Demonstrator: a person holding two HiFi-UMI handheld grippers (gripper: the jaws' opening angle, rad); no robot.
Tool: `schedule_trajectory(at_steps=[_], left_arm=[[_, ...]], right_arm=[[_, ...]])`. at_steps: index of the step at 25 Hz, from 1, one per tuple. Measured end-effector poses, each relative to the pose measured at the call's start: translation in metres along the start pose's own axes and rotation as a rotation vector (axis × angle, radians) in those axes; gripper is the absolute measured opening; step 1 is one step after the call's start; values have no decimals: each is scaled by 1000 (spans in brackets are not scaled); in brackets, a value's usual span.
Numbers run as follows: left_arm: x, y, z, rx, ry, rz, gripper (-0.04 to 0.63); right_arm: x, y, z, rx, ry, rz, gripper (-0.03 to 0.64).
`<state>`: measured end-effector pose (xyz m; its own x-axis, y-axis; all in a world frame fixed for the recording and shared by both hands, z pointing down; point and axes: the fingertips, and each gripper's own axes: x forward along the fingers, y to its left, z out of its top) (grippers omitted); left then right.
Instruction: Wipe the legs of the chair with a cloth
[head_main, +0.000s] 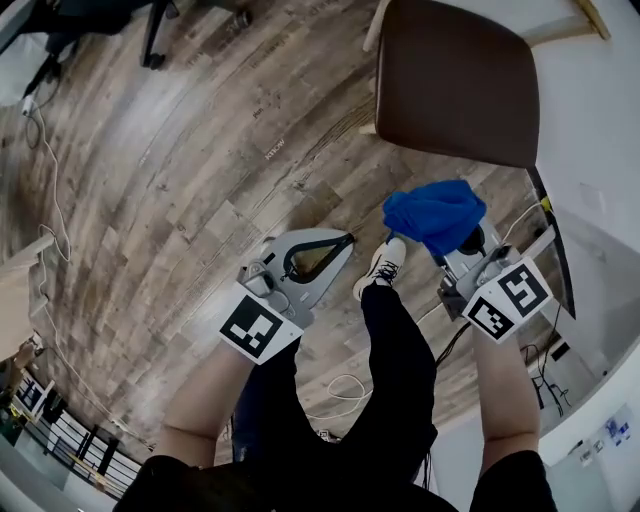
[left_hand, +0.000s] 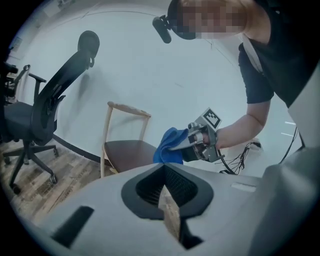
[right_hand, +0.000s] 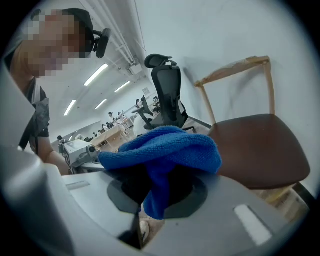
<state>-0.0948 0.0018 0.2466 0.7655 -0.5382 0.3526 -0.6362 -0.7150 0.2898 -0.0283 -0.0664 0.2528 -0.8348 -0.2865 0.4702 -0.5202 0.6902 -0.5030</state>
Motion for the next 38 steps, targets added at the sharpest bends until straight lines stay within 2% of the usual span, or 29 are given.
schedule_trajectory(at_steps=[5,9,12,16,18,20,22,26,31,34,38], left_arm=[[22,18,-60,64,-12,40,0],[41,25,-97,-18,-76,43,0],[53,31,-116,-27,-99,19,0],[64,43,-139,47,-73,-17,-1],[70,52,-138,24,-109,-16,0],[77,64,-138,-64,-153,-21,-1],[85,75,-144,-96,-143,-43,0],[99,78,-135,6,-158,-86,0],[104,98,-128,54,-170,-71,0],[109,108,-124,95,-176,-55,0],[113,121,-128,103,-166,-40,0]], right_arm=[[41,-42,-57,-55,61,9,64],[68,-76,-95,-33,84,9,64],[88,-96,-113,-27,98,17,64],[113,-114,-126,-59,95,18,64],[121,-124,-131,-50,83,20,64],[130,-134,-134,-20,55,28,64],[139,-144,-134,-13,26,37,64],[153,-162,-134,-63,4,39,64],[161,-185,-137,-74,-26,54,64],[160,-187,-133,-151,-46,66,64],[164,-186,-136,-232,-87,78,64]])
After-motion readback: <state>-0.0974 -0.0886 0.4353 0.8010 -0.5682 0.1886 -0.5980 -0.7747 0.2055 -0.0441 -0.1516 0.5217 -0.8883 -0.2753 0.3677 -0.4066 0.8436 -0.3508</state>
